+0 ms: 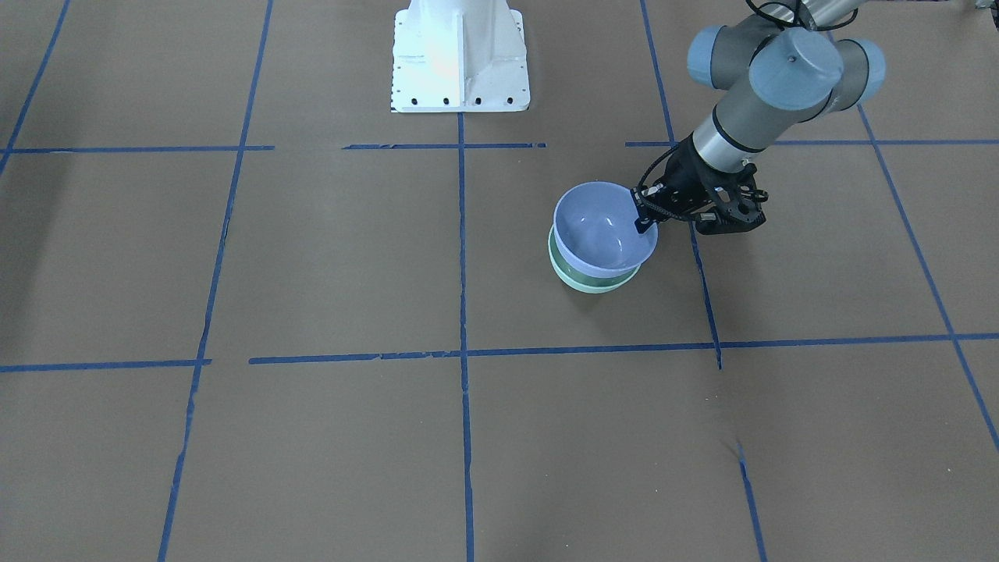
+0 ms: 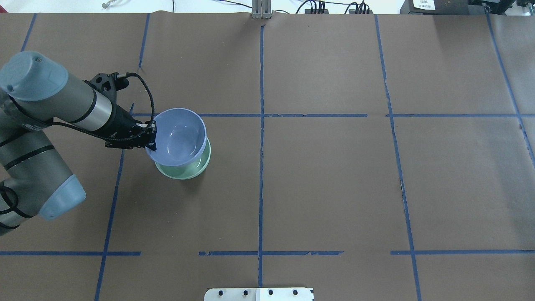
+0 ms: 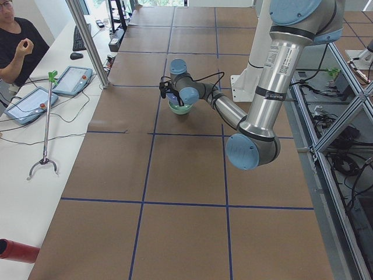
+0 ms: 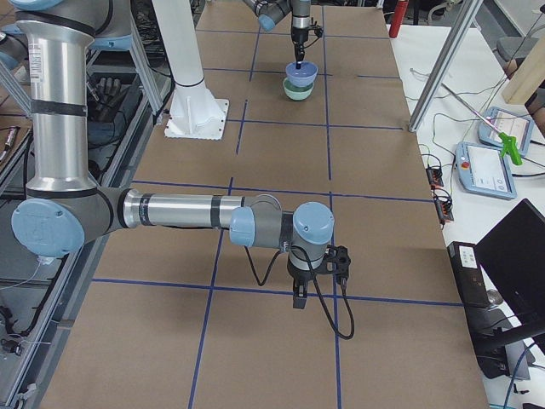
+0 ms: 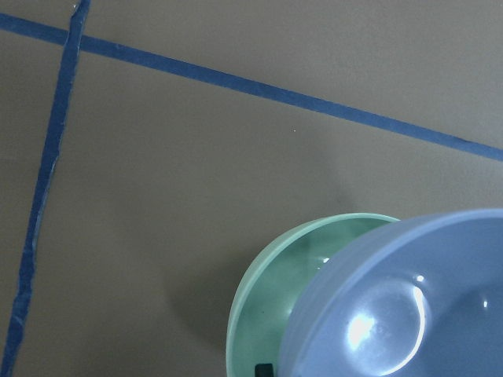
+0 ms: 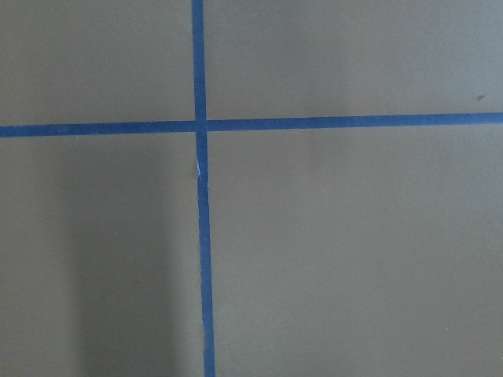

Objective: Stack blue bowl on green bowl
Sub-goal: 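Lower the blue bowl into the green bowl and open the left gripper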

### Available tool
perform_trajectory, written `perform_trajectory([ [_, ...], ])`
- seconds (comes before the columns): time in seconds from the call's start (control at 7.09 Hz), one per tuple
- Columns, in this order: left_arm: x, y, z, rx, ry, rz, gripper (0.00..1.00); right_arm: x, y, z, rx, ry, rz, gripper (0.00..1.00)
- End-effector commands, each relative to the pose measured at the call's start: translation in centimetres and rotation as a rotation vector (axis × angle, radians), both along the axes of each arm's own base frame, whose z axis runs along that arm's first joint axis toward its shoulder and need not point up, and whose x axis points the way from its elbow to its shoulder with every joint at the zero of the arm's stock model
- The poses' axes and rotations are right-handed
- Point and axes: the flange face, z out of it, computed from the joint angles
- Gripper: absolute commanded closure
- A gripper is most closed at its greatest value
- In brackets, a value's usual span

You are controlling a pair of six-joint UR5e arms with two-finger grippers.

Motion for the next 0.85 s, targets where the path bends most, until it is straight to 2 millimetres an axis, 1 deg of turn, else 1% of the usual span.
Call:
perform_trajectory([
  [0.0, -0.2, 0.2, 0.2, 0.004, -0.001, 0.004, 1.0, 0.0, 0.0, 0.0, 0.0, 0.0, -0.001, 0.0],
  [0.14, 0.3, 0.0, 1.1, -0.003, -0.012, 0.012, 0.2, 0.0, 0.0, 0.0, 0.0, 0.0, 0.001, 0.0],
  [0.28, 1.2, -0.1, 1.9, -0.006, -0.026, 0.024, 0.0, 0.0, 0.0, 0.0, 0.0, 0.0, 0.0, 0.0],
  [0.56, 0.9, 0.2, 1.6, 0.001, -0.019, 0.026, 0.0, 0.0, 0.0, 0.0, 0.0, 0.0, -0.001, 0.0],
  [0.71, 0.5, 0.3, 0.8, 0.016, -0.008, 0.025, 0.0, 0.0, 0.0, 0.0, 0.0, 0.0, 0.001, 0.0],
])
